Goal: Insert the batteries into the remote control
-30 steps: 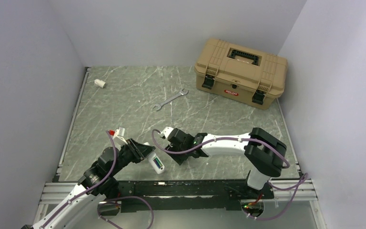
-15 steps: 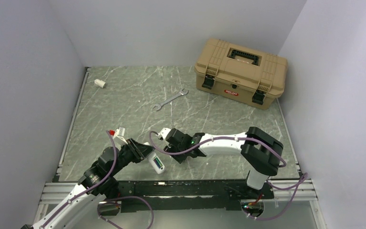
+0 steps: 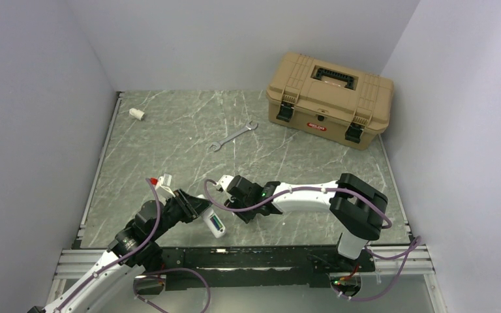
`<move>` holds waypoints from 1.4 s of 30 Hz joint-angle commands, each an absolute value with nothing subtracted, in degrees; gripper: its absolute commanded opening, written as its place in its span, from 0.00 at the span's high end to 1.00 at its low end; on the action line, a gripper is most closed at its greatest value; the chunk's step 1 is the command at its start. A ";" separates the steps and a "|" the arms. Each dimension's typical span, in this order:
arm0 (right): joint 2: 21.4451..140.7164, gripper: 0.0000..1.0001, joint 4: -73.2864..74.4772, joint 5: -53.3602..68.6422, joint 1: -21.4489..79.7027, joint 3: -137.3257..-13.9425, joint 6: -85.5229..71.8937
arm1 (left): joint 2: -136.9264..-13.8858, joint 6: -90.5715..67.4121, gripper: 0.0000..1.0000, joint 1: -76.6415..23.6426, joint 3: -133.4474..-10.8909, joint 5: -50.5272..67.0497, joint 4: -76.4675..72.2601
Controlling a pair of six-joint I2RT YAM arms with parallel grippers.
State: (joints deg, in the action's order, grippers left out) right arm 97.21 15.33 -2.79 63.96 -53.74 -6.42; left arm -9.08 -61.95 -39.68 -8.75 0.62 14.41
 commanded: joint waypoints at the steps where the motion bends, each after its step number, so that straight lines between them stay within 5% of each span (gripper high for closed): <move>1: 96.80 0.62 16.80 -3.16 64.13 -53.88 -5.77 | -9.19 -61.68 1.00 -39.81 -10.10 1.05 10.90; 28: 86.32 0.77 15.53 -5.26 64.16 -47.63 -15.34 | -13.05 -63.26 1.00 -39.79 -6.37 0.45 2.29; 42: 68.77 0.82 23.83 -7.77 64.35 -46.12 -22.69 | -22.65 -65.64 1.00 -39.86 -1.23 0.18 -19.63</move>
